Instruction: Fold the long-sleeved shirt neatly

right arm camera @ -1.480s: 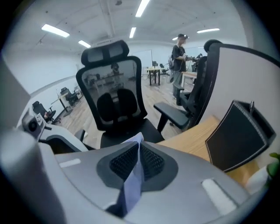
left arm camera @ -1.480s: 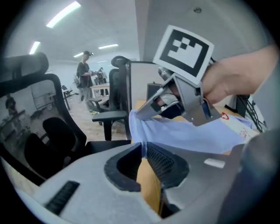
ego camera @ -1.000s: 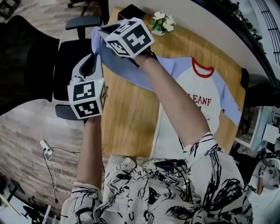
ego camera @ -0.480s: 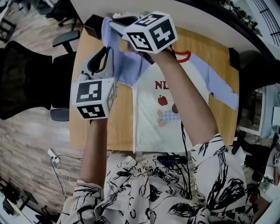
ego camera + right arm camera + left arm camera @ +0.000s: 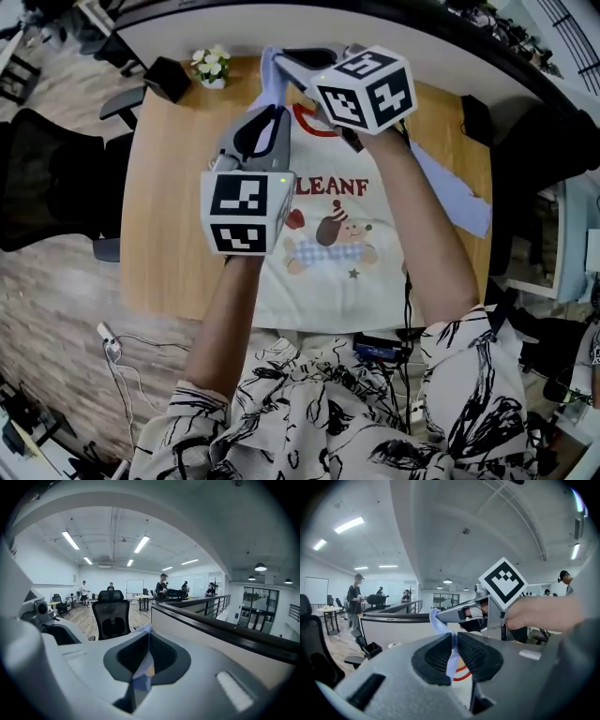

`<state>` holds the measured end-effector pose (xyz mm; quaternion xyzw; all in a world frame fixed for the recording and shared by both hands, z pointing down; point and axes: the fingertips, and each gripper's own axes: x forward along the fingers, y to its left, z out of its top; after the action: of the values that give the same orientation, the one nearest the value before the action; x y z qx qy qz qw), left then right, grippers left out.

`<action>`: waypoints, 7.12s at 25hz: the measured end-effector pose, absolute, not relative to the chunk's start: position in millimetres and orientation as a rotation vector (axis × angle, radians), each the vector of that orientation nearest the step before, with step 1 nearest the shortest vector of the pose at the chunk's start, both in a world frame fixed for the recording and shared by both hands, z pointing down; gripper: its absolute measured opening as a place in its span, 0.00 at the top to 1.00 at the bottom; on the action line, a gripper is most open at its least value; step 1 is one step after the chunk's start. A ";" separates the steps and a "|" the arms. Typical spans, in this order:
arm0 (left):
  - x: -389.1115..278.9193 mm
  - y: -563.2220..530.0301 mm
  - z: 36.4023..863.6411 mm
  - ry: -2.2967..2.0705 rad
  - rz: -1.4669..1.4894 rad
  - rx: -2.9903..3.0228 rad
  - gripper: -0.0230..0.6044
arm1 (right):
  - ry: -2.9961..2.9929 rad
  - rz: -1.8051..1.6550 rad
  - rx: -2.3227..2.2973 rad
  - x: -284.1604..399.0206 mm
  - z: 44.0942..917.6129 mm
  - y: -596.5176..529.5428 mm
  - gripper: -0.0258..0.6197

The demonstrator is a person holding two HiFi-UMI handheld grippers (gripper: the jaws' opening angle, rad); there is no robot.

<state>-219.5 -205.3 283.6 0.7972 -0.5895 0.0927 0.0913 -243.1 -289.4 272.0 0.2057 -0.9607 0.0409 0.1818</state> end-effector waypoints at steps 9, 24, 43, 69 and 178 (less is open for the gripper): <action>-92.1 -230.2 355.1 -1.641 0.419 2.368 0.88 | -2.710 0.209 0.616 -116.8 338.0 -314.0 0.92; 19.5 -243.6 535.2 -1.281 0.791 2.329 0.88 | -2.457 0.476 0.718 18.9 538.6 -333.6 0.90; 111.5 -209.5 597.0 -0.863 0.971 2.433 0.52 | -2.434 0.587 1.188 169.2 512.7 -322.0 0.55; 165.1 -129.3 338.3 -0.910 0.515 2.869 0.52 | -2.028 0.544 2.175 385.6 400.1 -67.5 0.52; -149.1 -291.4 432.6 -0.387 0.936 2.912 0.92 | -2.268 0.349 1.355 -137.2 437.6 -195.0 0.91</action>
<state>-149.1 -291.4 432.6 0.9441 -0.1256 0.3035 0.0292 -137.2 -195.0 437.6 0.4941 -0.8271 0.1271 0.2360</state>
